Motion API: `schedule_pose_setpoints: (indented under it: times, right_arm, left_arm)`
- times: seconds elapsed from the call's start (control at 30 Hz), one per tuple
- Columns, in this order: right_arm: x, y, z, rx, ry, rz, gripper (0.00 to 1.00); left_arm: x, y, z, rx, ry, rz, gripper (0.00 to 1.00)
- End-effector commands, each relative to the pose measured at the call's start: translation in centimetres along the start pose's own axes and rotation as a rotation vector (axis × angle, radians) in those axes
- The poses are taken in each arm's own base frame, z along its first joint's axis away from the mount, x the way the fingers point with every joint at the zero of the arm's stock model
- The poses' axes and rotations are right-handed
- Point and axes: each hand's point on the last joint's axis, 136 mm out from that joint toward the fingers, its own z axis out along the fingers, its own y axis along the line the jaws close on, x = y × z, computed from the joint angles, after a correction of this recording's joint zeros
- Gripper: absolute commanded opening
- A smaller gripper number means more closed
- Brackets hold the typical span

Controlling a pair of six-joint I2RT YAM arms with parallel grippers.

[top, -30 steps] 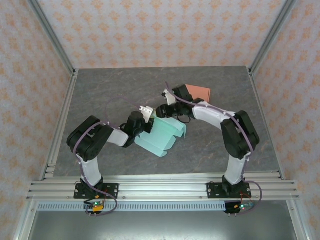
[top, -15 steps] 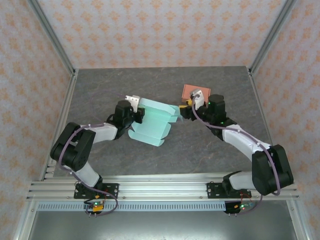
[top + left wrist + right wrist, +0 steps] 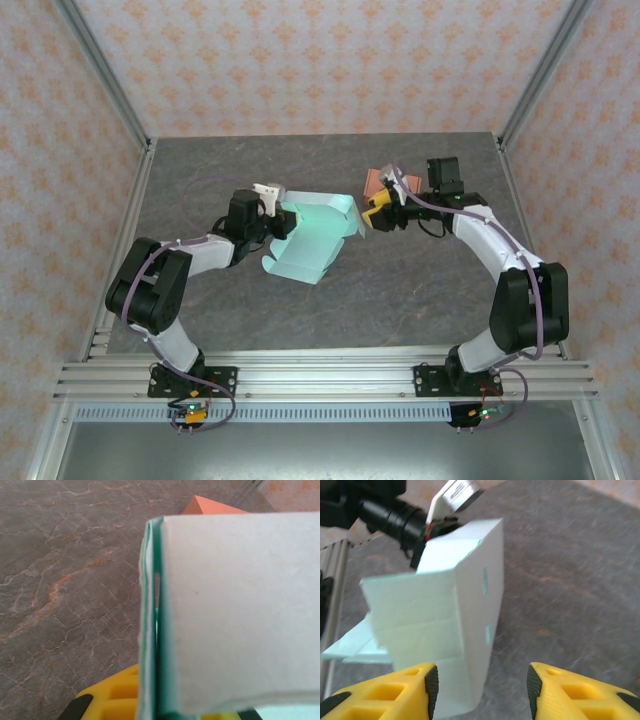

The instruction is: Fold the paper box

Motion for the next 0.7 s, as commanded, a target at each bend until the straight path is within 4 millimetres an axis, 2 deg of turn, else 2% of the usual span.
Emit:
schedule_pose_setpoints:
  times: [0.0, 0.1, 0.3, 0.4, 0.43, 0.5, 0.6, 0.67]
  right_arm:
    - [1.2, 1.0, 0.3, -0.040, 0.015, 0.010, 0.51]
    - [-0.1, 1.0, 1.7, -0.034, -0.009, 0.011, 0.52]
    - [-1.4, 2.9, 5.2, -0.124, 0.035, -0.004, 0.52]
    - [-1.8, 3.1, 7.3, -0.094, 0.054, -0.043, 0.44]
    - [-1.7, 2.8, 8.0, -0.057, 0.064, -0.060, 0.42]
    - [-1.7, 0.9, 9.3, 0.103, 0.050, -0.068, 0.42]
    - [-2.2, -1.6, 9.6, 0.283, -0.019, -0.012, 0.38]
    - [-1.9, -1.4, 10.1, 0.275, -0.010, 0.001, 0.36]
  left_arm:
    - [-0.6, -0.5, -0.6, 0.027, -0.011, 0.012, 0.00]
    - [-0.5, -1.0, -0.8, 0.051, -0.012, 0.004, 0.00]
    - [-0.6, -0.7, -0.8, 0.029, -0.001, -0.013, 0.00]
    - [-0.5, 0.1, -0.9, -0.027, 0.001, -0.084, 0.00]
    - [-0.4, 0.1, -0.9, -0.033, -0.003, -0.100, 0.00]
    - [-0.6, 0.4, -1.4, -0.066, -0.028, -0.126, 0.00]
    - [-0.3, 0.4, -2.0, -0.106, -0.049, -0.134, 0.00]
    - [0.2, 1.2, -2.3, -0.177, -0.046, -0.144, 0.00]
